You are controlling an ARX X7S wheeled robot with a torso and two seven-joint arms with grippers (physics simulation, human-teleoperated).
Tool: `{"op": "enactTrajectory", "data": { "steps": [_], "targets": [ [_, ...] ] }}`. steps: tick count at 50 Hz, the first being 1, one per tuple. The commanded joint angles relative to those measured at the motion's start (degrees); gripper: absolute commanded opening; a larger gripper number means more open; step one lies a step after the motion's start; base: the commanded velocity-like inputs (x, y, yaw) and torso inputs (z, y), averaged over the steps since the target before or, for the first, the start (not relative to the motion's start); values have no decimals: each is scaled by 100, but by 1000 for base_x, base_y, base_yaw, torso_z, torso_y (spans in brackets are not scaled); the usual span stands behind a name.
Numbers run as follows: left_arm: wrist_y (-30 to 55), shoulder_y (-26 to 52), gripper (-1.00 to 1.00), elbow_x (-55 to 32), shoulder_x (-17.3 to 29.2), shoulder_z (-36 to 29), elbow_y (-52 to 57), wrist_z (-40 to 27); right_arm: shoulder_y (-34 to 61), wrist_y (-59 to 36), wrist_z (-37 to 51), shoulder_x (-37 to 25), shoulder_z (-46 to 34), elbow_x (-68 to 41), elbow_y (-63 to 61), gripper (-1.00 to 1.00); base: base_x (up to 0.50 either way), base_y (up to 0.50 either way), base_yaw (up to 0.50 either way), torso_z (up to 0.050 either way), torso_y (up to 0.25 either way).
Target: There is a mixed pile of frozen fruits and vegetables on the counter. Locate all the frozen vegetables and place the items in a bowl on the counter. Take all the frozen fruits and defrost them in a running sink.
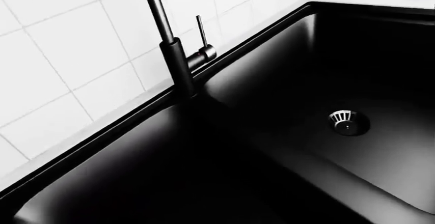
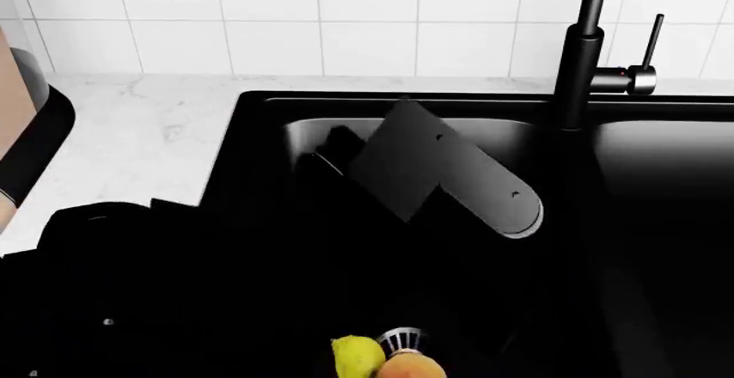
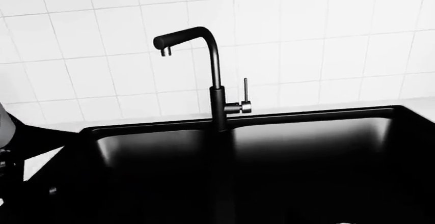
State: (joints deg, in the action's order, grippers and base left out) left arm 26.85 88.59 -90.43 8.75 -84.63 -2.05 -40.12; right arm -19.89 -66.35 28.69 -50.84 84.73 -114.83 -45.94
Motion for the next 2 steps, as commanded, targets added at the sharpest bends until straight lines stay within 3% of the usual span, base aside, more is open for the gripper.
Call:
{"op": "enactTrajectory", "data": {
  "steps": [1, 2],
  "targets": [
    [-86, 173, 100, -121, 726, 276, 684, -157, 104, 161, 78, -184, -124, -28, -35, 100, 0, 0, 0, 0, 0],
    [-117, 200, 100, -155, 818, 343, 777, -162, 166, 197, 69, -179, -117, 10, -62, 100, 0, 0, 0, 0, 0]
  ]
}}
